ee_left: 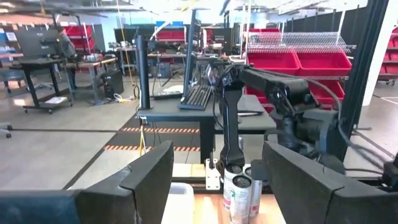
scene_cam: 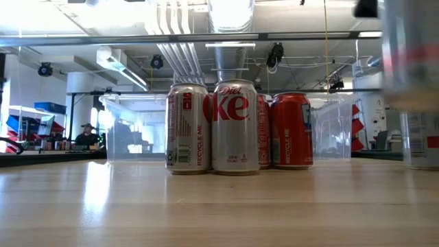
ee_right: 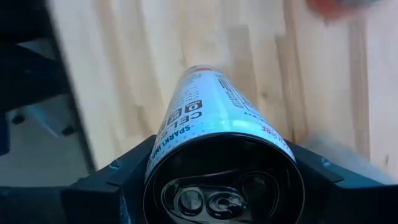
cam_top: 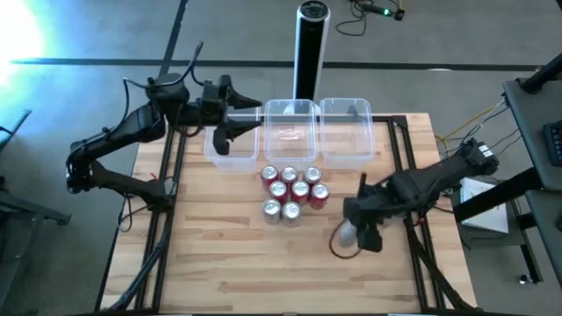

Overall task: Sort soda cans
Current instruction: Put the bottom left white-pink soda can into the right transparent bin

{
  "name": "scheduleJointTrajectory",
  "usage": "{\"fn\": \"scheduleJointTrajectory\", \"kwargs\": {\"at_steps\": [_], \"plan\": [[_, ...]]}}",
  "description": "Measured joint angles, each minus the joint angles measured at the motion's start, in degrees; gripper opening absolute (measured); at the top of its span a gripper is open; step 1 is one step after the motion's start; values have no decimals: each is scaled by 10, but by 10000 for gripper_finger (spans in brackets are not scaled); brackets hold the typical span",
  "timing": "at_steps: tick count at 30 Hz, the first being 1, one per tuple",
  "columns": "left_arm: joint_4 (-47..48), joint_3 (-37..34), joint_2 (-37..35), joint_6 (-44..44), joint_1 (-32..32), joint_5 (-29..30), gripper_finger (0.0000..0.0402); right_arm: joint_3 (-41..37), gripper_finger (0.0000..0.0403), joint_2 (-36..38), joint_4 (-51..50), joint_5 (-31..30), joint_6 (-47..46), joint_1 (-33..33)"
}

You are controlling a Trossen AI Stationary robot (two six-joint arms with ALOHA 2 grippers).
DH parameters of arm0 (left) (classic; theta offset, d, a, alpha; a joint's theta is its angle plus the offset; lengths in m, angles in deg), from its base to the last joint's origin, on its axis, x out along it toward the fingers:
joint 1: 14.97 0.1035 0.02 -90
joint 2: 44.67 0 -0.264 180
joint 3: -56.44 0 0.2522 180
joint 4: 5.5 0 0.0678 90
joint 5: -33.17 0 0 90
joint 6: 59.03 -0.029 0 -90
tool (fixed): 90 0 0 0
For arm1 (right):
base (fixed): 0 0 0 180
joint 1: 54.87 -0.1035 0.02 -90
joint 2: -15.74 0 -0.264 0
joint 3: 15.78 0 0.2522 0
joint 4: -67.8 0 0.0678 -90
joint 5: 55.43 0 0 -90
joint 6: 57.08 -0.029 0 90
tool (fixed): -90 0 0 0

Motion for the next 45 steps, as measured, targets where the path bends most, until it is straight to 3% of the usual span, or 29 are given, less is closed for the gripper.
{"fn": "scheduleJointTrajectory", "kwargs": {"at_steps": [6, 12, 18, 25, 29, 35, 40, 45], "plan": [[-6, 0, -17, 0, 0, 0, 231, 117, 254, -18, -72, -10, 54, 72], [-5, 0, -31, -6, 0, 0, 231, 173, 253, -7, -49, -69, 87, 169], [2, 0, -36, -7, 0, 0, 231, 244, 253, -10, -32, -52, 147, 287], [14, 0, -36, -9, 0, 1, 231, 283, 254, -35, -12, -92, 249, 429], [29, 0, -38, -9, 0, 5, 231, 292, 252, -69, -25, -83, 287, 500], [71, 0, -52, 4, 0, 25, 231, 328, 254, -120, -120, -79, 370, 557], [104, 0, -62, 7, 0, 71, 231, 333, 251, -163, -141, -83, 408, 584], [115, 0, -67, 11, 0, 71, 231, 323, 254, -211, -154, -82, 416, 610]]}}
